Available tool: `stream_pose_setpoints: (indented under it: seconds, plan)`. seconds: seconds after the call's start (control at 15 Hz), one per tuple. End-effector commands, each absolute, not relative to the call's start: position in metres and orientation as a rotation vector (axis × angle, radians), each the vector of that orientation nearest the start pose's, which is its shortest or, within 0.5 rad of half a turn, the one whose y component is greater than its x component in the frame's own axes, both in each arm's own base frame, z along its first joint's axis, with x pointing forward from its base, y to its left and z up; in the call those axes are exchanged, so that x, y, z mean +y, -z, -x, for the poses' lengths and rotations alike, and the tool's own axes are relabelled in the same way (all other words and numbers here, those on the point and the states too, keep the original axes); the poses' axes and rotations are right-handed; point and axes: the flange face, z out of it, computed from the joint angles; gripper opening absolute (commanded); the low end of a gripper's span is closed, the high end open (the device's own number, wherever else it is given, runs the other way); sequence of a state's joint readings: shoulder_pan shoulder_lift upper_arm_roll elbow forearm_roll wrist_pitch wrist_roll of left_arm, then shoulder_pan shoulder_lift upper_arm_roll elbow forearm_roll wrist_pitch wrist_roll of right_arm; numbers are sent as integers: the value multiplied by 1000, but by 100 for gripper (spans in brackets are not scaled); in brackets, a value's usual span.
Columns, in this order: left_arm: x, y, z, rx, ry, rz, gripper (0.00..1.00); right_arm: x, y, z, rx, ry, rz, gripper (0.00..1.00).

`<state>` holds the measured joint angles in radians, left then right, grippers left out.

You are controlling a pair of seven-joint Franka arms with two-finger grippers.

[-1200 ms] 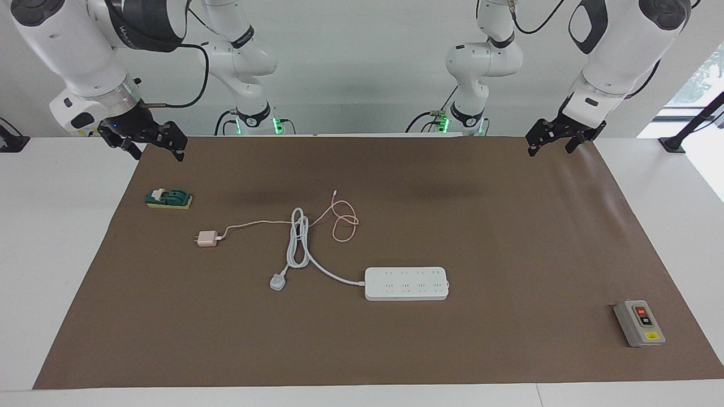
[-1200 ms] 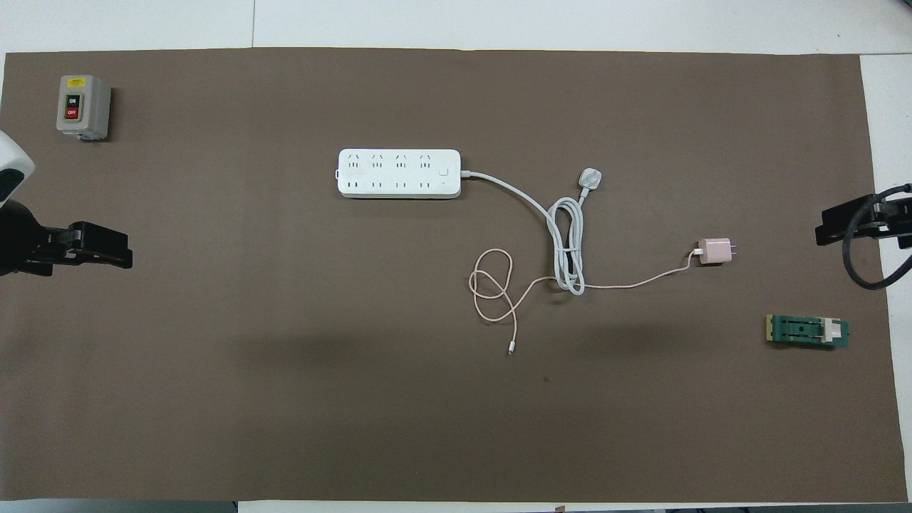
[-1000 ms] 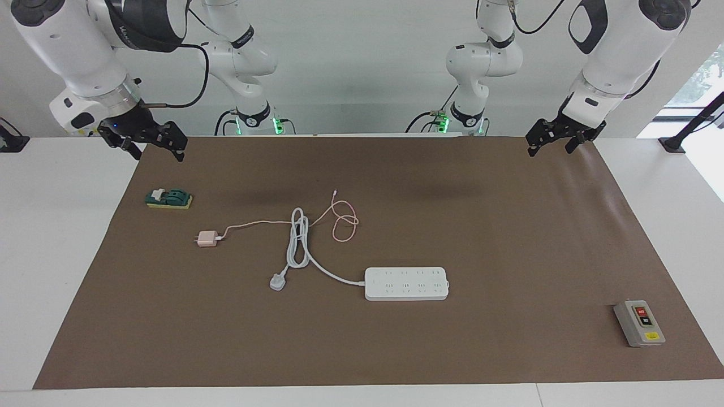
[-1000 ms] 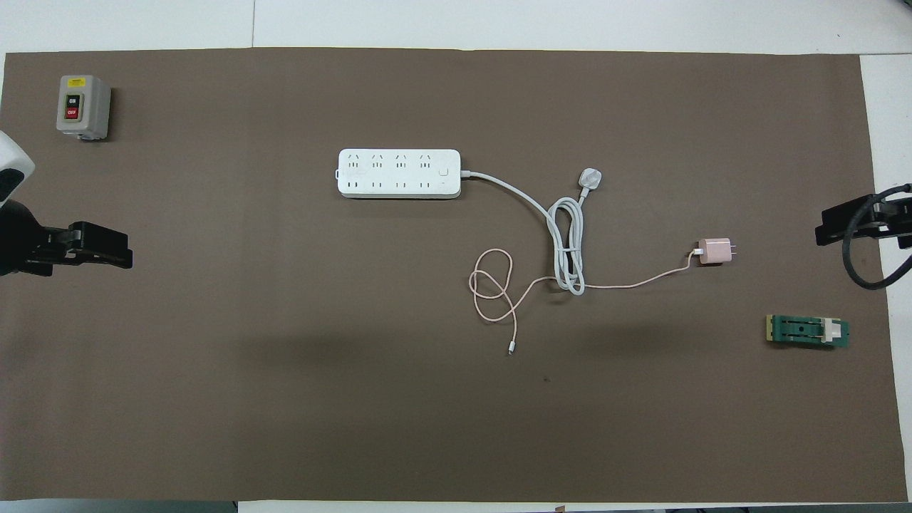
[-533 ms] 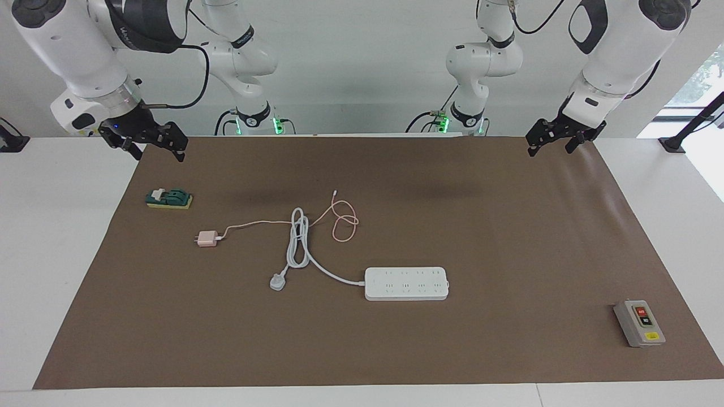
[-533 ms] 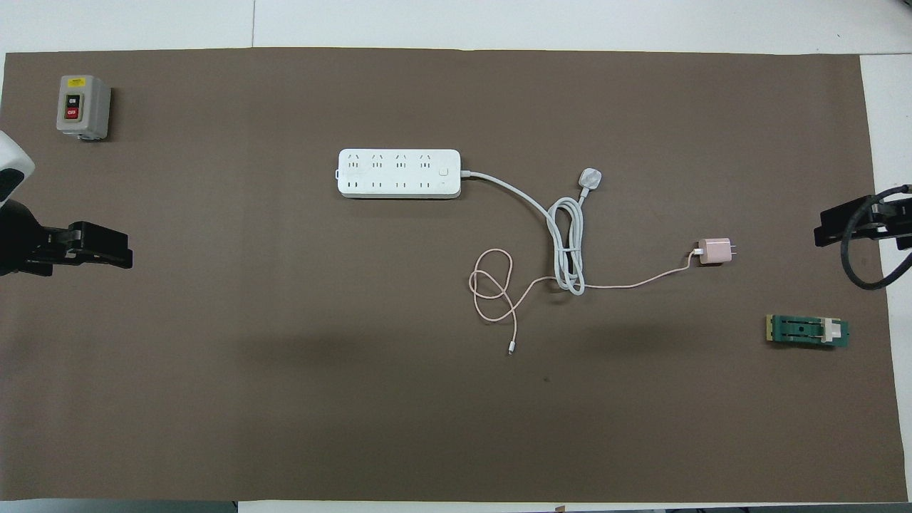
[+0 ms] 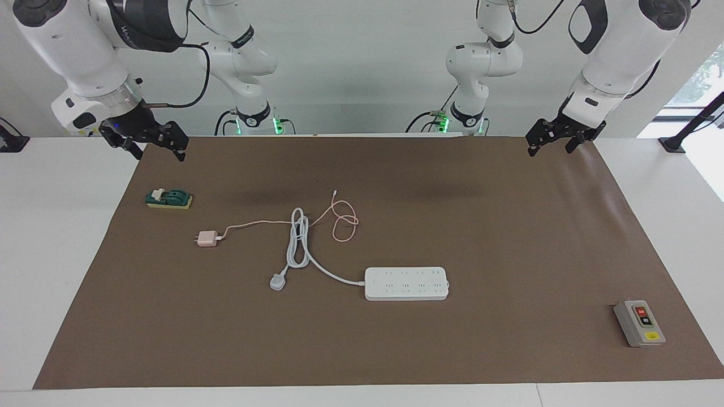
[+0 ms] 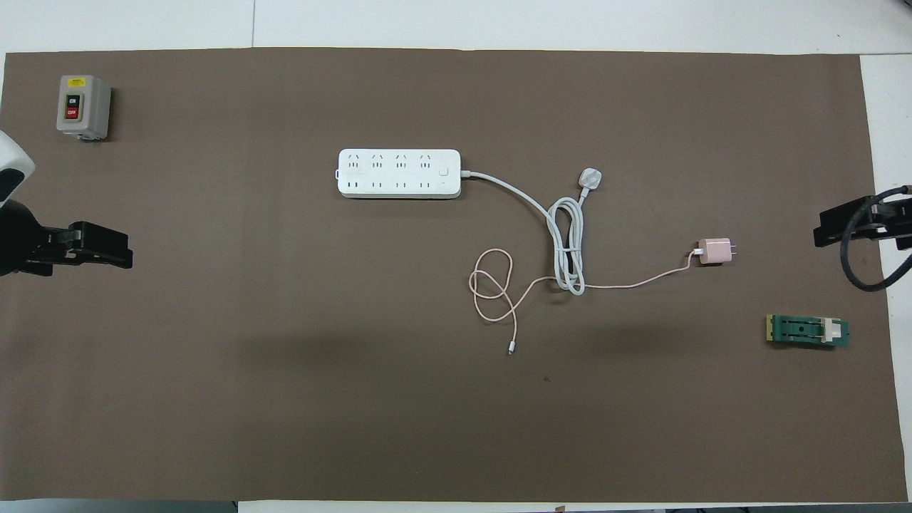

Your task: Plug charger into power strip

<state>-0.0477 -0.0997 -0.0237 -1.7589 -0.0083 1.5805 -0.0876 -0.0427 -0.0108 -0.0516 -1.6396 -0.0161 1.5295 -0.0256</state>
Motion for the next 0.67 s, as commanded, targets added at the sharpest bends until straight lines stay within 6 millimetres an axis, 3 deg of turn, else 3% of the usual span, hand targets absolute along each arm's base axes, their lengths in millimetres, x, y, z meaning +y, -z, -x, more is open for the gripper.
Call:
stream_pose_setpoints:
  seconds: [0.0, 0.47, 0.6]
  plan:
    - [-36, -592, -511, -43, -108, 3120, 100, -52, -597, -535, 115, -138, 3141, 100]
    - [-36, -592, -511, -43, -108, 3120, 100, -52, -595, -532, 130, -165, 3138, 100]
    - [-34, -592, -511, -48, -111, 3121, 100, -52, -595, -532, 228, -164, 3136, 100]
